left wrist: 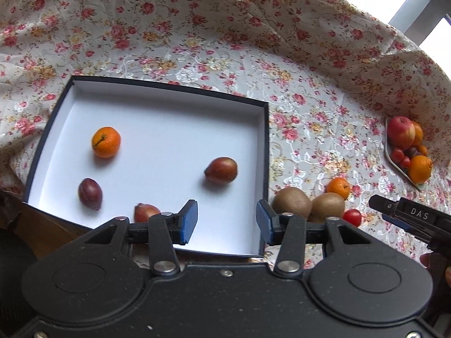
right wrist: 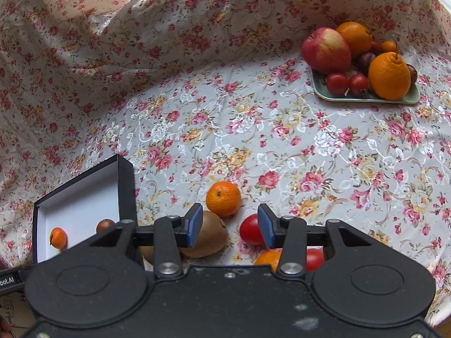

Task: Organize fruits
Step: 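Withdraw both open tools from the box back toward the loose fruits, then move the left tool to a brown kiwi while the right tool approaches a red tomato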

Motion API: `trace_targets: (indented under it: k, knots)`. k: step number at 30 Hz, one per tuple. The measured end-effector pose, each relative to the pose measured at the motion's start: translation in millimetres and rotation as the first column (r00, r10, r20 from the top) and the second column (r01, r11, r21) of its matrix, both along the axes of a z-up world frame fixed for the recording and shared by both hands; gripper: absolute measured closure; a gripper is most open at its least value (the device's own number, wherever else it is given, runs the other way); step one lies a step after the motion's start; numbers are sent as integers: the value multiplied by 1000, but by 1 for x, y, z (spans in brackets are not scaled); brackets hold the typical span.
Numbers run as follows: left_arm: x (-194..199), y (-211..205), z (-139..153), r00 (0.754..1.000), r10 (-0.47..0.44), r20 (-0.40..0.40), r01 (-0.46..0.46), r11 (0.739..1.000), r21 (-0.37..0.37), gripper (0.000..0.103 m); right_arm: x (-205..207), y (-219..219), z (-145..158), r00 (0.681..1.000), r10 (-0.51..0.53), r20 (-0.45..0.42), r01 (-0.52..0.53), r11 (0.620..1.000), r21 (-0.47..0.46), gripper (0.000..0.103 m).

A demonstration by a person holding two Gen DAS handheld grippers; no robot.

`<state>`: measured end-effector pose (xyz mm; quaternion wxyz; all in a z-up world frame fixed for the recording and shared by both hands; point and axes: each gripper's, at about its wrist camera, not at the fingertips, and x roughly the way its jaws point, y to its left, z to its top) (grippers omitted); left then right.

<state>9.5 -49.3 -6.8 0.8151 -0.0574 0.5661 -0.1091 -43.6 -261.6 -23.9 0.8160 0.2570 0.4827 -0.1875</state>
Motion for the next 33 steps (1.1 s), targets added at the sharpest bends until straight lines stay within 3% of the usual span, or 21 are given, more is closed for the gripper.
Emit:
trace_targets:
  k: [7,19,25,33]
  knots:
    - [0,-24,-6,999,-25,-35,24,999,-33,49,-34,-28,2,999,-39,-23,39,999,-5,57]
    - [-11,-92,-18,980,-197,-22,198,979,46,49,-68,-51,5,999,-38,-37,38,999,-3,56]
    - [-18,-125,-32,955,-293,-37,295,941,167,49,-78,-53,0,998,-17,-58,17,1000,-1,56]
    - [-10,-136,-45,954,-295,-43,297,923,243,49,-92,-64,1,998,-51,-47,52,999,6,56]
